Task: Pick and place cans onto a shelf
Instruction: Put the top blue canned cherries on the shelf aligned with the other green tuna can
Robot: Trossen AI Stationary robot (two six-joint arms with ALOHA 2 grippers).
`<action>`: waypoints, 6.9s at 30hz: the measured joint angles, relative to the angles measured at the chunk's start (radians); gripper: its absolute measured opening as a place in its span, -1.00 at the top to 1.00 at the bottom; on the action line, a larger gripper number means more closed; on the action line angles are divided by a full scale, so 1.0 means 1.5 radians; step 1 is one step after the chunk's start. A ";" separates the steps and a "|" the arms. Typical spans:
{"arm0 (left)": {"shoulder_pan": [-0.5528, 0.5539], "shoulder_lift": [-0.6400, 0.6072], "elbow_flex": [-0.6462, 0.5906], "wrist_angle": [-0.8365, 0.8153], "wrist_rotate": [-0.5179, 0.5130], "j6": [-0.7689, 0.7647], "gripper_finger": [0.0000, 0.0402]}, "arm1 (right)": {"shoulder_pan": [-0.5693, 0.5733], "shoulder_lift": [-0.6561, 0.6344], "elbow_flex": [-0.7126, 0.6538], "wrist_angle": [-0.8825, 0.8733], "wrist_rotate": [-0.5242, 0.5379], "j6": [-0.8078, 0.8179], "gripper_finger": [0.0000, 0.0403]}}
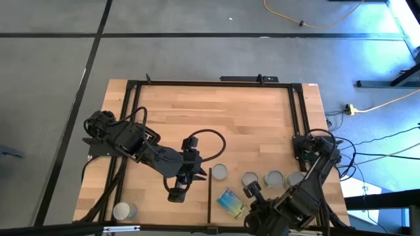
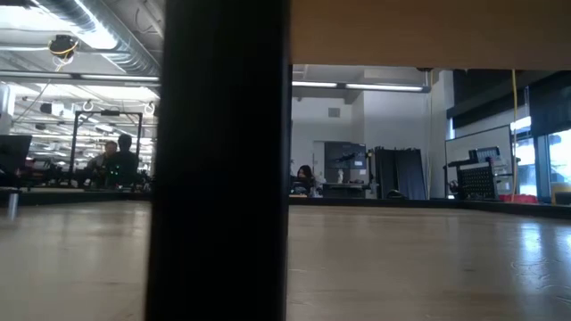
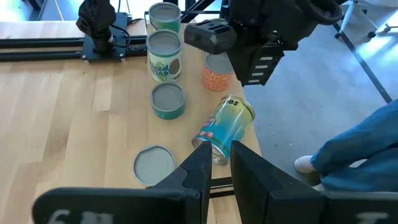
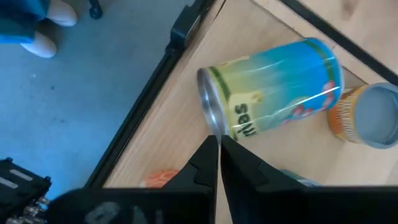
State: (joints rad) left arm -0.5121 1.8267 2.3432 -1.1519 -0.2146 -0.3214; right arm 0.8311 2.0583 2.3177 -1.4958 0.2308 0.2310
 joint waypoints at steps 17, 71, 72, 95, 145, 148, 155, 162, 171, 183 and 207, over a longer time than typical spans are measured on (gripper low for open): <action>0.000 0.000 0.000 0.000 0.000 -0.006 0.74 | 0.014 0.001 0.003 0.031 0.000 0.087 0.89; 0.000 0.000 0.000 0.001 0.035 -0.008 0.74 | 0.057 0.076 -0.013 0.027 0.253 -0.088 0.63; 0.000 0.000 0.000 0.001 0.035 -0.008 0.74 | 0.057 0.076 -0.013 0.027 0.259 -0.088 0.63; 0.000 0.000 0.000 0.001 0.035 -0.008 0.74 | 0.057 0.074 -0.062 0.014 0.325 -0.088 0.63; 0.000 0.000 0.000 0.001 0.068 -0.007 0.74 | 0.026 0.075 -0.088 0.022 0.359 -0.034 0.85; 0.000 0.000 0.000 0.001 0.068 -0.007 0.74 | 0.026 0.075 -0.088 0.022 0.359 -0.032 0.87; 0.000 0.000 0.000 0.001 0.068 -0.007 0.74 | 0.026 0.075 -0.088 0.022 0.359 -0.032 0.91; 0.000 0.000 0.000 0.001 0.068 -0.007 0.74 | 0.026 0.075 -0.079 0.021 0.348 -0.016 0.91; 0.000 0.000 0.000 0.001 0.068 -0.007 0.74 | 0.024 0.075 -0.024 0.018 0.316 -0.018 0.98; 0.000 0.000 0.000 0.001 0.068 -0.007 0.74 | 0.009 0.066 0.025 0.005 0.245 -0.010 0.99; 0.000 0.000 0.000 0.001 0.070 -0.006 0.74 | -0.063 -0.006 0.025 0.006 0.001 0.021 1.00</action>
State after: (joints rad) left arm -0.5117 1.8267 2.3432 -1.1507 -0.1097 -0.3305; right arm 0.7365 2.0493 2.3554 -1.4868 0.2326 0.2619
